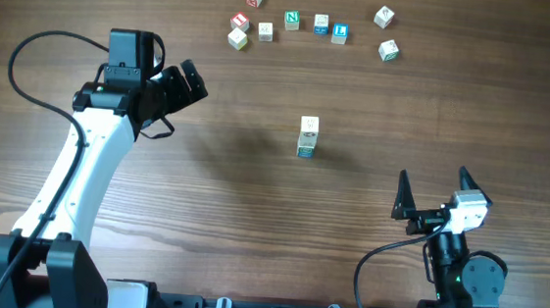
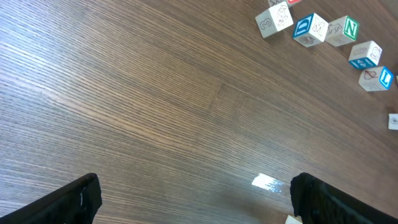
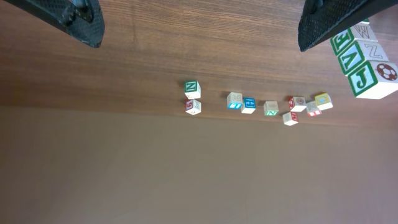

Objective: Form a tower

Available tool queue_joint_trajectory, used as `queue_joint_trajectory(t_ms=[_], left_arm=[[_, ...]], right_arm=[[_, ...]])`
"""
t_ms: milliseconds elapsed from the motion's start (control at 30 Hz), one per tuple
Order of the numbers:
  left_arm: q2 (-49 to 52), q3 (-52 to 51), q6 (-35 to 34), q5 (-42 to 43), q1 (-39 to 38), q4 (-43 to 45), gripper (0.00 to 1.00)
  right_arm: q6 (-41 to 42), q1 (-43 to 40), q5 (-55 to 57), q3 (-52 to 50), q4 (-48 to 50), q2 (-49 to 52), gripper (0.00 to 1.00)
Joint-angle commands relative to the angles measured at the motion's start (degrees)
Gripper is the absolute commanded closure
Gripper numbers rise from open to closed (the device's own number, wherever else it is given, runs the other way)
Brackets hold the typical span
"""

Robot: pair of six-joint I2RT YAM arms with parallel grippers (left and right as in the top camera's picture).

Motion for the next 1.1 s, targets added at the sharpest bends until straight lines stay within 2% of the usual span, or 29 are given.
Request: queue_joint_trajectory(t_ms=[0,133,367,467,600,700,1067], left_arm=[[-1.0,-0.3,0.1,-1.2,0.3,0.9,0.0],[-4.2,-0.3,0.1,-1.2,0.3,4.0,0.0],[-20.1,-1.2,0.7,-7.0,0.3,4.8,0.0],[-25.3,-6.2,3.3,-6.9,0.2,8.8,0.0],[-30.4,-17.7,3.4,-5.3,0.1,20.6,0.0],[-32.1,-21.8,4.8,-3.2,0.1,25.9,0.0],[-44.7,-32.2,4.9,-3.5,0.3,26.7,0.0]], right_arm=[[-0.6,-0.2,0.5,-0.1,0.1,-0.6,0.0],[-0.6,-0.2,0.5,-0.1,0.1,-0.6,0.0],[-0.6,-0.2,0.5,-0.1,0.1,-0.5,0.0],[-0.6,-0.2,0.5,-0.1,0.1,-0.5,0.0],[-0.6,-0.2,0.5,-0.1,0.1,-0.5,0.0],[-0.6,-0.2,0.5,-0.1,0.1,-0.5,0.0],[-0.6,-0.2,0.5,-0.1,0.1,-0.5,0.0]])
